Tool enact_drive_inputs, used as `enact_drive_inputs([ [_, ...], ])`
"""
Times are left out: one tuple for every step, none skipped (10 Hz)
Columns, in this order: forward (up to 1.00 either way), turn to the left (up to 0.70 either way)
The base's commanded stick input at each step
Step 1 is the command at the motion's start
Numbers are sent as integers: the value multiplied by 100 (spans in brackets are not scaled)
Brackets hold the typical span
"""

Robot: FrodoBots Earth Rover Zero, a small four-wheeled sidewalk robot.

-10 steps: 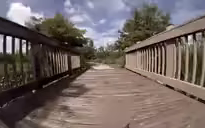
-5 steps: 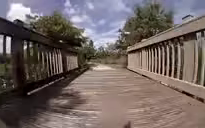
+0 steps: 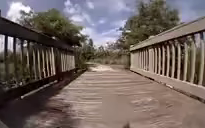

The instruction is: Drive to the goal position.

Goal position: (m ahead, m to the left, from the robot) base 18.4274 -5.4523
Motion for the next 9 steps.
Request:
enact_drive_inputs([
  [85, 0],
  [85, 0],
  [85, 0],
  [85, 0],
  [85, 0],
  [85, 0],
  [85, 0],
  [85, 0],
  [85, 0],
])
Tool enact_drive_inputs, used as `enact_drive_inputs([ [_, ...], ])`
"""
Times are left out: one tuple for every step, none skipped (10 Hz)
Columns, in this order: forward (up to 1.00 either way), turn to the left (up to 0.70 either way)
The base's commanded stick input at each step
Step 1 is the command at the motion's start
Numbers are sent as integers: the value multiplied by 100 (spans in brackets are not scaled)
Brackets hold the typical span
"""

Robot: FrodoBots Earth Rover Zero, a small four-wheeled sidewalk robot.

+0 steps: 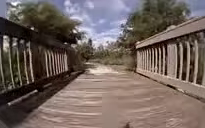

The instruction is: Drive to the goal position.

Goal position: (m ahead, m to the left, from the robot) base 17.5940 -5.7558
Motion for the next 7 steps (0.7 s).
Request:
enact_drive_inputs([
  [85, 0],
  [85, 0],
  [85, 0],
  [85, 0],
  [85, 0],
  [85, 0],
  [85, 0],
])
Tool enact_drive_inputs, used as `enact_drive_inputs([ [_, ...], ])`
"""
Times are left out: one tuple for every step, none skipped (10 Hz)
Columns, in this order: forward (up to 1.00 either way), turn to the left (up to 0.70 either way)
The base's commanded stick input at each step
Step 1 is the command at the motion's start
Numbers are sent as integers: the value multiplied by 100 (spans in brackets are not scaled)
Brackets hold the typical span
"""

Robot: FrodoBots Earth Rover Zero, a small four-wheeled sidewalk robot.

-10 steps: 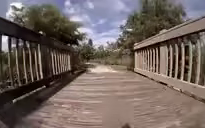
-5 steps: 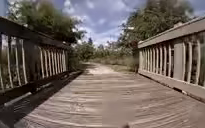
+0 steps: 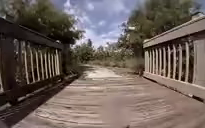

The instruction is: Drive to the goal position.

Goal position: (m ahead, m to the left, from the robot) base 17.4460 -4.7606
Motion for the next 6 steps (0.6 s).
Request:
enact_drive_inputs([
  [85, 0],
  [85, 0],
  [85, 0],
  [85, 0],
  [85, 0],
  [85, 0],
])
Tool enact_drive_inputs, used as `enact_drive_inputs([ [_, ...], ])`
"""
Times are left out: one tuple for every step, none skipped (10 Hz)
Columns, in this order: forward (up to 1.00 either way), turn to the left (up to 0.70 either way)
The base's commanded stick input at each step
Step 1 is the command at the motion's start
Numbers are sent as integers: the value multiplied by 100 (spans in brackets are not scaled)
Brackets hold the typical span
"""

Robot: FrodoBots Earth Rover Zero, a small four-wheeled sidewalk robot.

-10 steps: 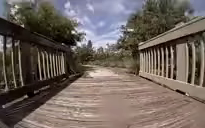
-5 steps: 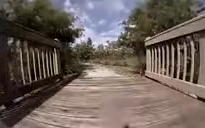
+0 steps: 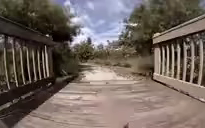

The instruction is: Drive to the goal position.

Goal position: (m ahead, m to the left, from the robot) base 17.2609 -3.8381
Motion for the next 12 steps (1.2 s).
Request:
enact_drive_inputs([
  [85, 0],
  [85, 0],
  [85, 0],
  [85, 0],
  [85, 0],
  [85, 0],
  [85, 0],
  [85, 0],
  [85, 0],
  [85, 0],
  [85, 0],
  [85, 0],
])
